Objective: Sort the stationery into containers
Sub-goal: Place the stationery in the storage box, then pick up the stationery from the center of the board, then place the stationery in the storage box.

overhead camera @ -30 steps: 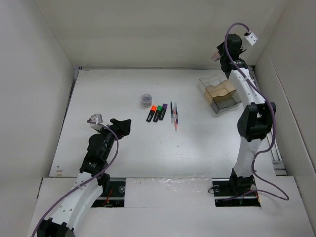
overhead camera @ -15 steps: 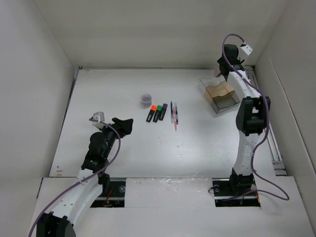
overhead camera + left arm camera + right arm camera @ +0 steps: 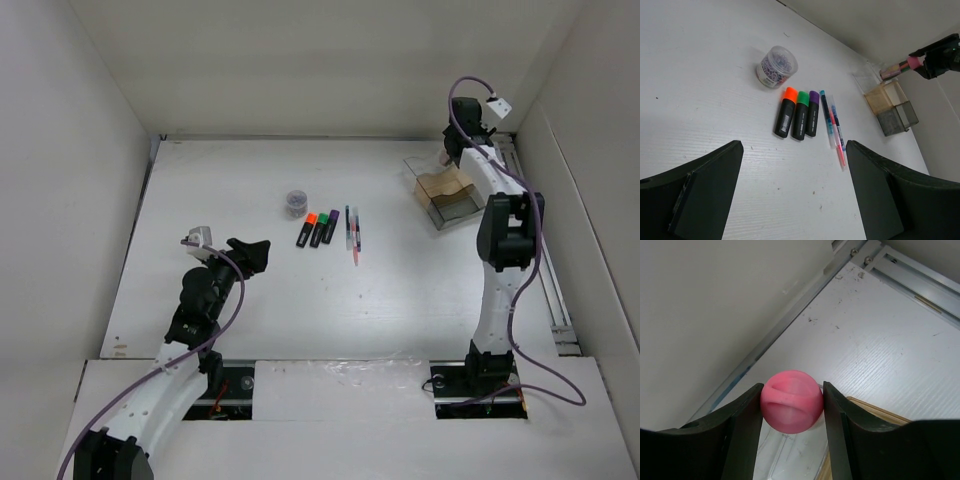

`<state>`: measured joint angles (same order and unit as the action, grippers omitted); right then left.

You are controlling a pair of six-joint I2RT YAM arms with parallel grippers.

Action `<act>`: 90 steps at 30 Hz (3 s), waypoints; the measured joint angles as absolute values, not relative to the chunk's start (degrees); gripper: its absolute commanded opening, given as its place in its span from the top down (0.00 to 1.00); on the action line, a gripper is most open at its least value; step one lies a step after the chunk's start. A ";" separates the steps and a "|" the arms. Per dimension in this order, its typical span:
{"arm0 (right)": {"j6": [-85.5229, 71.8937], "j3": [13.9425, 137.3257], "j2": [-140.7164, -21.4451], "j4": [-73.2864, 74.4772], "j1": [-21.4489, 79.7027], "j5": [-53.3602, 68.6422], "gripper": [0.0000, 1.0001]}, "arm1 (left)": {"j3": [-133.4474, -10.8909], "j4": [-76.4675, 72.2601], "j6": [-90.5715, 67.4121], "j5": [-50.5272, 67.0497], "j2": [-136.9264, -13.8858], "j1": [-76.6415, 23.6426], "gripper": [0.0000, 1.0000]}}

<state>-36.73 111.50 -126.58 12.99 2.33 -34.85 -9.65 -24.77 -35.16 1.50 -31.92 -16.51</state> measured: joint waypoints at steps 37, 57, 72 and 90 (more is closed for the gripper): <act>-31.83 113.86 -128.44 12.21 40.23 -23.07 0.00 | -9.52 -15.00 -35.44 -7.60 -21.50 -16.51 0.18; -29.95 133.97 -146.12 26.98 44.51 -28.16 0.14 | -9.52 -13.89 -35.46 -6.83 -20.40 -16.51 0.18; -30.96 130.34 -145.93 25.50 45.47 -30.15 0.49 | -9.52 -14.00 -35.46 -6.17 -20.78 -16.51 0.18; -32.51 112.53 -116.42 18.81 16.21 -39.68 0.52 | -9.52 -14.76 -35.46 -4.95 -20.86 -16.51 0.18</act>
<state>-32.51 112.53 -116.42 18.81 16.21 -39.68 -9.52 -14.76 -35.46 -4.95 -20.86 -16.51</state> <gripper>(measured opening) 0.661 0.815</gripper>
